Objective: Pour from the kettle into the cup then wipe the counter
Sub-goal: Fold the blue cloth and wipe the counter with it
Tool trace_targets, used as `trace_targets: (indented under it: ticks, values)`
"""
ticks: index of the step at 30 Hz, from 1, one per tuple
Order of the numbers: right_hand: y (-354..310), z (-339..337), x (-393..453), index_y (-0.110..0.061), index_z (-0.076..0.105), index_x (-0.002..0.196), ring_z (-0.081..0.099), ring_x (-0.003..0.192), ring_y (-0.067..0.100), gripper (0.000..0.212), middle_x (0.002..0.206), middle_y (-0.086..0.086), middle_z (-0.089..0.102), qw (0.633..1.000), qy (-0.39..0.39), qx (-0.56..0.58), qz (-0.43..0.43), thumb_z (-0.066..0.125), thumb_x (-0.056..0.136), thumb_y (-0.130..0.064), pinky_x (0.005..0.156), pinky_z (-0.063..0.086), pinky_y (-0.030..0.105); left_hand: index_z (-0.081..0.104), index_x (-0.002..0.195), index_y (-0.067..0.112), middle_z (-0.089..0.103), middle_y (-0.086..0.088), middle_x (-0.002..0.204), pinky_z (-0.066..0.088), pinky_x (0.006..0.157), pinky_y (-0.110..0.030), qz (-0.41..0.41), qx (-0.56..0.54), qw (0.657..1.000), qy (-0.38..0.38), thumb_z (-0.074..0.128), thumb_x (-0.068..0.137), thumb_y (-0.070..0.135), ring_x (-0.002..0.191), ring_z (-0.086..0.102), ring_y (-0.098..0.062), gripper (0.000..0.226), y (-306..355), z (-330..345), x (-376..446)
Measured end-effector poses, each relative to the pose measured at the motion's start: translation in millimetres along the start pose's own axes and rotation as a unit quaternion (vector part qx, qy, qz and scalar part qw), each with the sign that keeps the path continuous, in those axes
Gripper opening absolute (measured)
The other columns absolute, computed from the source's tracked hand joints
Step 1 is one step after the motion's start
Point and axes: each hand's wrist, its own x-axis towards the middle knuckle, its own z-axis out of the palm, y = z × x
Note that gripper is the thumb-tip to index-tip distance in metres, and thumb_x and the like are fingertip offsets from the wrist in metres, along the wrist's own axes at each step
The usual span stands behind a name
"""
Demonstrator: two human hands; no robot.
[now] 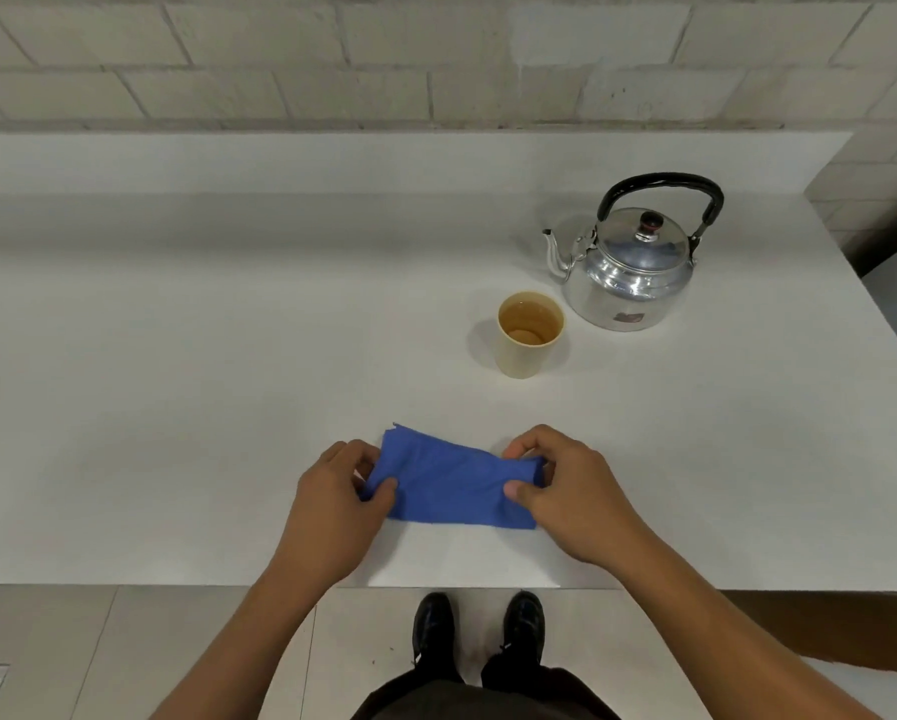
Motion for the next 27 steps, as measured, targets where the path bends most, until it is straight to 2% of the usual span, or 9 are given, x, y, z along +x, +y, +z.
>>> trace_targets:
  ticks: [1, 4, 6, 10, 14, 18, 21, 25, 27]
  values:
    - [-6.3, 2.4, 8.0, -0.027, 0.067, 0.092, 0.063, 0.077, -0.006, 0.025, 0.083, -0.026, 0.068, 1.0, 0.003, 0.013, -0.011, 0.072, 0.083, -0.005, 0.063, 0.047, 0.007, 0.063, 0.088, 0.03, 0.068, 0.008, 0.085, 0.042, 0.059, -0.01, -0.014, -0.018, 1.0, 0.013, 0.076, 0.091, 0.014, 0.068, 0.064, -0.009, 0.021, -4.1, -7.7, 4.2]
    - [-24.9, 11.0, 32.5, -0.03, 0.069, 0.096, 0.068, 0.077, 0.008, 0.026, 0.09, -0.012, 0.071, 0.999, 0.01, 0.04, -0.016, 0.076, 0.084, -0.008, 0.067, 0.055, 0.019, 0.059, 0.084, 0.041, 0.071, 0.013, 0.073, 0.047, 0.053, -0.007, -0.047, -0.064, 0.996, 0.052, 0.075, 0.092, 0.016, 0.067, 0.067, 0.002, 0.031, -13.2, -30.0, 18.6]
    - [-37.4, 18.3, 48.7, -0.031, 0.069, 0.099, 0.07, 0.081, 0.011, 0.026, 0.093, -0.006, 0.072, 0.998, 0.012, 0.053, -0.015, 0.077, 0.084, -0.011, 0.07, 0.059, 0.025, 0.06, 0.084, 0.04, 0.07, 0.016, 0.071, 0.046, 0.053, -0.006, -0.055, -0.066, 0.994, 0.074, 0.074, 0.093, 0.016, 0.068, 0.067, 0.006, 0.029, -18.4, -42.4, 30.9]
    - [-60.2, 36.0, 77.9, -0.03, 0.065, 0.106, 0.07, 0.083, 0.017, 0.029, 0.094, 0.002, 0.071, 0.995, 0.02, 0.089, -0.029, 0.076, 0.086, -0.011, 0.069, 0.061, 0.031, 0.064, 0.094, 0.027, 0.068, 0.018, 0.083, 0.042, 0.059, -0.015, -0.079, -0.045, 0.99, 0.105, 0.074, 0.094, 0.019, 0.074, 0.064, 0.001, 0.012, -30.1, -61.3, 58.3]
    - [-74.1, 54.4, 101.7, -0.029, 0.058, 0.097, 0.068, 0.084, 0.019, 0.024, 0.095, 0.006, 0.068, 0.993, 0.034, 0.103, -0.048, 0.068, 0.091, -0.008, 0.062, 0.054, 0.026, 0.067, 0.099, 0.019, 0.07, 0.005, 0.09, 0.043, 0.061, -0.02, -0.095, -0.037, 0.987, 0.125, 0.075, 0.093, 0.021, 0.076, 0.064, -0.004, 0.01, -46.1, -73.5, 81.8]
    - [-76.2, 75.7, 120.9, -0.019, 0.068, 0.087, 0.059, 0.072, 0.012, 0.02, 0.086, 0.0, 0.065, 0.993, 0.038, 0.095, -0.059, 0.068, 0.088, 0.0, 0.065, 0.049, 0.02, 0.065, 0.1, 0.018, 0.069, 0.002, 0.094, 0.043, 0.061, -0.02, -0.113, -0.019, 0.984, 0.134, 0.075, 0.094, 0.024, 0.076, 0.063, -0.016, 0.013, -60.6, -80.9, 97.1]
    - [-73.3, 89.3, 132.4, -0.015, 0.075, 0.092, 0.057, 0.072, 0.005, 0.021, 0.088, -0.004, 0.064, 0.995, 0.033, 0.072, -0.064, 0.068, 0.088, 0.005, 0.069, 0.045, 0.011, 0.066, 0.1, 0.017, 0.069, 0.002, 0.094, 0.041, 0.061, -0.02, -0.118, -0.01, 0.984, 0.132, 0.076, 0.094, 0.026, 0.082, 0.064, -0.021, 0.014, -71.5, -81.3, 102.2]
    - [-66.9, 98.9, 138.3, -0.013, 0.074, 0.103, 0.058, 0.085, 0.012, 0.019, 0.102, 0.0, 0.064, 0.995, 0.048, 0.013, -0.087, 0.067, 0.091, 0.0, 0.078, 0.047, 0.013, 0.066, 0.101, 0.016, 0.07, 0.002, 0.092, 0.041, 0.062, -0.019, -0.123, -0.015, 0.983, 0.136, 0.078, 0.092, 0.028, 0.083, 0.065, -0.021, 0.019, -84.5, -79.7, 106.7]
    - [-63.6, 101.3, 139.3, -0.012, 0.072, 0.108, 0.057, 0.089, 0.014, 0.019, 0.106, 0.0, 0.06, 0.994, 0.045, -0.025, -0.1, 0.066, 0.093, -0.003, 0.074, 0.039, 0.005, 0.067, 0.102, 0.016, 0.07, 0.003, 0.09, 0.041, 0.062, -0.018, -0.124, -0.019, 0.983, 0.137, 0.079, 0.092, 0.028, 0.083, 0.066, -0.022, 0.02, -89.0, -77.4, 107.6]
